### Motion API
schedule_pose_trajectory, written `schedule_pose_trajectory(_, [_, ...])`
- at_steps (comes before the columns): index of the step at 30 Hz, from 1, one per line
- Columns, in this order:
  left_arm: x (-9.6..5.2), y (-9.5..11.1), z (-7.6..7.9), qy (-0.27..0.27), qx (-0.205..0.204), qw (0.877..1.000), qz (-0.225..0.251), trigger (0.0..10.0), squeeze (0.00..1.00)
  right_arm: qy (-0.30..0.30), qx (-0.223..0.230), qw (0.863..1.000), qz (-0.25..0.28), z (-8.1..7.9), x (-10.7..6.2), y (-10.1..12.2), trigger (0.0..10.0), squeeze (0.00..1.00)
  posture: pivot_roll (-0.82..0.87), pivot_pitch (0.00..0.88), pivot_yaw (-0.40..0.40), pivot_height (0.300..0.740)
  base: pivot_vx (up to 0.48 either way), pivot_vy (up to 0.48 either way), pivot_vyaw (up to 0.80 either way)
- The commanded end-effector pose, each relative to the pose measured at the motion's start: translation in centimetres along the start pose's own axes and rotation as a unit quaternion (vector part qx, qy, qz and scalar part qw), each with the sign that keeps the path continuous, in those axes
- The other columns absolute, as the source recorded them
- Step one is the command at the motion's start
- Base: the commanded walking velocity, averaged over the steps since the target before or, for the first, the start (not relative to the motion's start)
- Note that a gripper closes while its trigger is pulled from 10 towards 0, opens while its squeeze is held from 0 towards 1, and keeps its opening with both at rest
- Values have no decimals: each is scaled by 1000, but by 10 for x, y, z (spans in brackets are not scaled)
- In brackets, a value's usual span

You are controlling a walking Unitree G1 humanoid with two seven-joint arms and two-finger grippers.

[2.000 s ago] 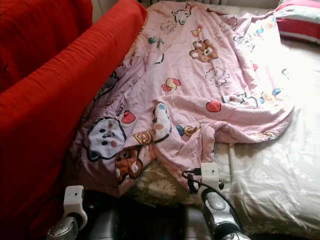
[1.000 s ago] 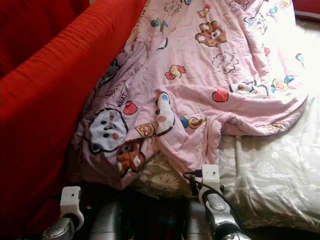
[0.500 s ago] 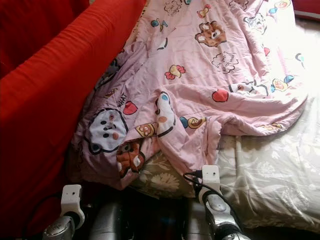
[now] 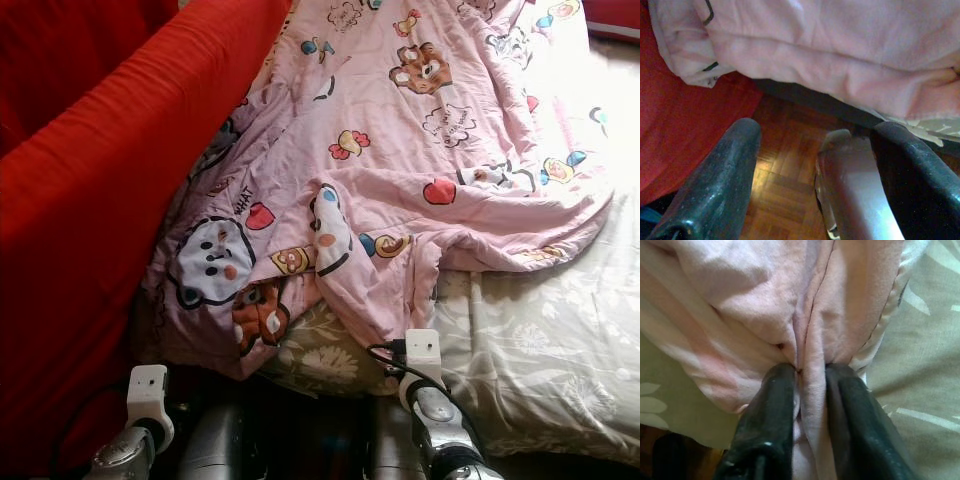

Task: Clean up the room

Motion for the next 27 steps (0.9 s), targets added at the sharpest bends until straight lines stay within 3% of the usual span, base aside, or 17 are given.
schedule_pose_trajectory(1, [-5, -17, -1, 1, 1, 1000, -27, 10000, 0, -5, 2, 1000, -23, 1, -2, -14, 0, 0, 22, 217, 57, 626, 0, 0, 0])
schedule_pose_trajectory(13, [-3, -15, 0, 2, 0, 1000, -29, 10000, 0, 0, 2, 1000, 6, -1, 0, 2, 0, 0, 12, 192, 49, 626, 0, 0, 0])
schedule_pose_trajectory(20, [-3, -17, 2, 3, -5, 999, -32, 10000, 0, -4, 10, 998, 57, -1, 0, 21, 0, 0, 0, 188, 39, 626, 0, 0, 0])
schedule_pose_trajectory(21, [-4, -19, 2, 3, -6, 999, -35, 10000, 0, -6, 17, 997, 73, 0, -1, 26, 10000, 0, -3, 190, 36, 626, 0, 0, 0])
schedule_pose_trajectory(27, [-6, -23, 2, 4, -8, 999, -41, 10000, 0, 10, 32, 992, 118, -6, -3, 44, 10000, 0, -8, 194, 31, 626, 0, 0, 0])
Point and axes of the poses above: a point about 5 cm out from each wrist's last joint towards the gripper, its own x axis pointing out of the wrist towards the gripper, its own y axis along the axis of the wrist's last joint, z = x × y, the point moved 6 cm from there along x, pointing out of the wrist towards the gripper, and after that the axes turned 8 degrees about x, right-handed, at the moved point
